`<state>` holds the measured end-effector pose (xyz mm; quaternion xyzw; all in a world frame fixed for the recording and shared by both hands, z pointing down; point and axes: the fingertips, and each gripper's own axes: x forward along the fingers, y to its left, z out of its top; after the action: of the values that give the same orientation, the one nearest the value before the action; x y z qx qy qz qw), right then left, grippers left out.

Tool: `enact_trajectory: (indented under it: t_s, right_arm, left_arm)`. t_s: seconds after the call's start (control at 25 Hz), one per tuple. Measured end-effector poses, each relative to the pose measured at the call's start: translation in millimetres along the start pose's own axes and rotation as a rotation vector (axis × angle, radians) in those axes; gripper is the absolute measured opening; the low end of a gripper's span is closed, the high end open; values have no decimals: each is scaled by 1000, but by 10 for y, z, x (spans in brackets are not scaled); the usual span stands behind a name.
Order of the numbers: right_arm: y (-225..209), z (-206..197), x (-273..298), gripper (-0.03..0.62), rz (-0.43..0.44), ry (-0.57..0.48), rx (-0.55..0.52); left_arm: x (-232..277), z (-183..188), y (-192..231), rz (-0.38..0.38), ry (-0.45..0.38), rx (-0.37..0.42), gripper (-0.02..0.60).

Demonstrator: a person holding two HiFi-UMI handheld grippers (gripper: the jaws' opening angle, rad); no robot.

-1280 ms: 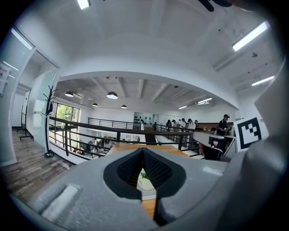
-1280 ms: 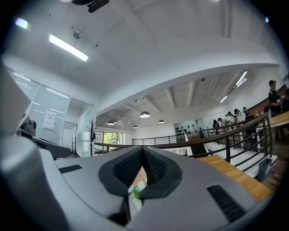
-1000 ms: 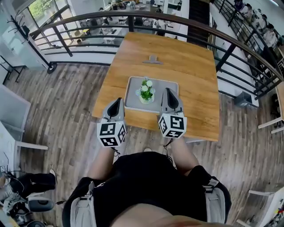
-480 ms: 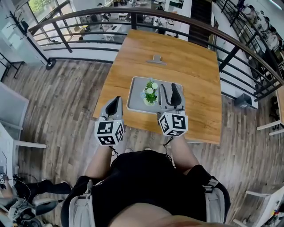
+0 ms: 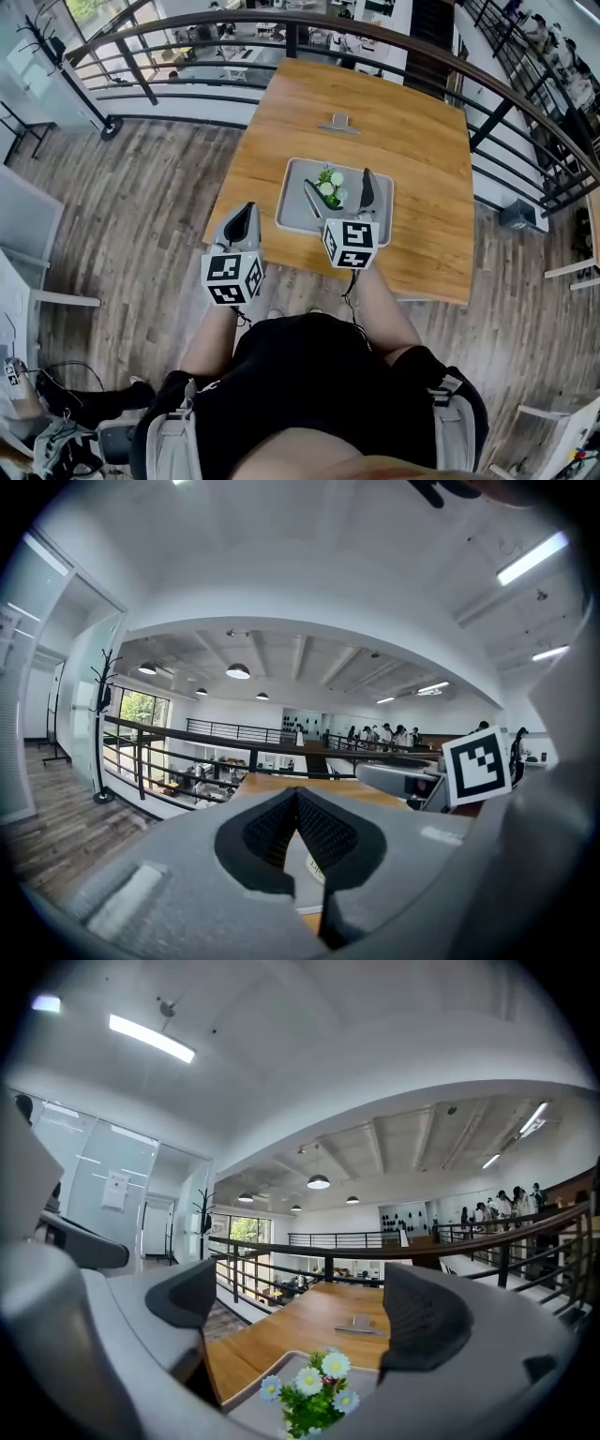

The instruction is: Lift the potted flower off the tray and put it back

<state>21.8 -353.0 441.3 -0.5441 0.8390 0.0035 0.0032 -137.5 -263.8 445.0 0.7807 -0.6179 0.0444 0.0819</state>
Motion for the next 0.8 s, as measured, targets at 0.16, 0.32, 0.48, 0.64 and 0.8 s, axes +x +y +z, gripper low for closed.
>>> enact_trajectory:
  t_s: [0.16, 0.32, 0.48, 0.64, 0.8]
  right_arm:
    - [8, -215, 46, 555, -26, 51, 3]
    - [-13, -478, 60, 560, -47, 106, 6]
    - [-46, -811, 33, 560, -64, 170, 23]
    - [-48, -1135, -14, 560, -72, 238, 38]
    - [-70, -1414, -75, 558, -81, 288, 39]
  left_arm:
    - [-80, -9, 71, 15, 4, -3, 15]
    - [-130, -33, 124, 26, 8, -5, 15]
    - [-176, -62, 133, 33, 14, -10, 15]
    - [-190, -98, 153, 37, 26, -12, 15]
    - [-191, -123, 149, 37, 36, -11, 15]
